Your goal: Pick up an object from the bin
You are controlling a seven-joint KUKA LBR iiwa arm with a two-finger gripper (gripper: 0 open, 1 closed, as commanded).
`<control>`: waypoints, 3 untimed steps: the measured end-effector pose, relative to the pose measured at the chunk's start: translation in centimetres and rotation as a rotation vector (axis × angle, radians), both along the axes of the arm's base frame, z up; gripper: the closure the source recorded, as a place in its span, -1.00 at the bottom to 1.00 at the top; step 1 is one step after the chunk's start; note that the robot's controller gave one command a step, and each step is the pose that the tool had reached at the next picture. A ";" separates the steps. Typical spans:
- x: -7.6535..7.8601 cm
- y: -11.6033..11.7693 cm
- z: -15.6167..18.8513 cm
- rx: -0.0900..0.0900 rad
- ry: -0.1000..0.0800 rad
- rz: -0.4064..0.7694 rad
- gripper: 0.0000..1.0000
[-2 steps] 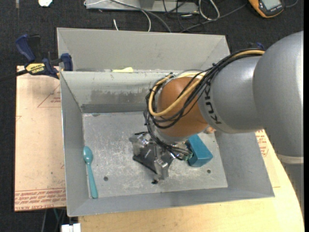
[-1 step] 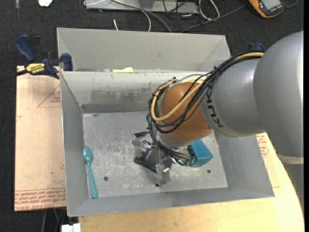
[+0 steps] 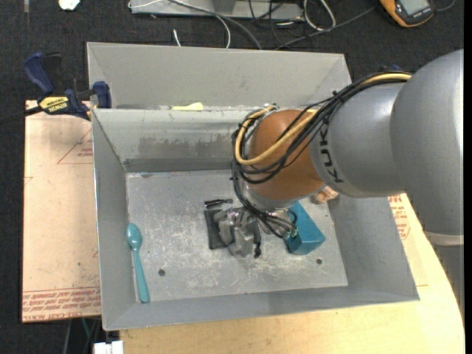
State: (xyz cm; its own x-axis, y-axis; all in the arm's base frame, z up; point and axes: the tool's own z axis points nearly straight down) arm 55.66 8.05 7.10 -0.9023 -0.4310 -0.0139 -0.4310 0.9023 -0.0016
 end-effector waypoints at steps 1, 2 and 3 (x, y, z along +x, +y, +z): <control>0.0 0.0 0.0 0.000 0.000 0.000 1.00; 0.5 0.3 4.2 -0.001 0.004 0.065 1.00; 3.0 0.2 11.0 -0.001 0.001 0.174 1.00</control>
Offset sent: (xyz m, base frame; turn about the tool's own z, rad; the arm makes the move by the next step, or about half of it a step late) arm 0.0226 0.0101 0.1495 -0.2197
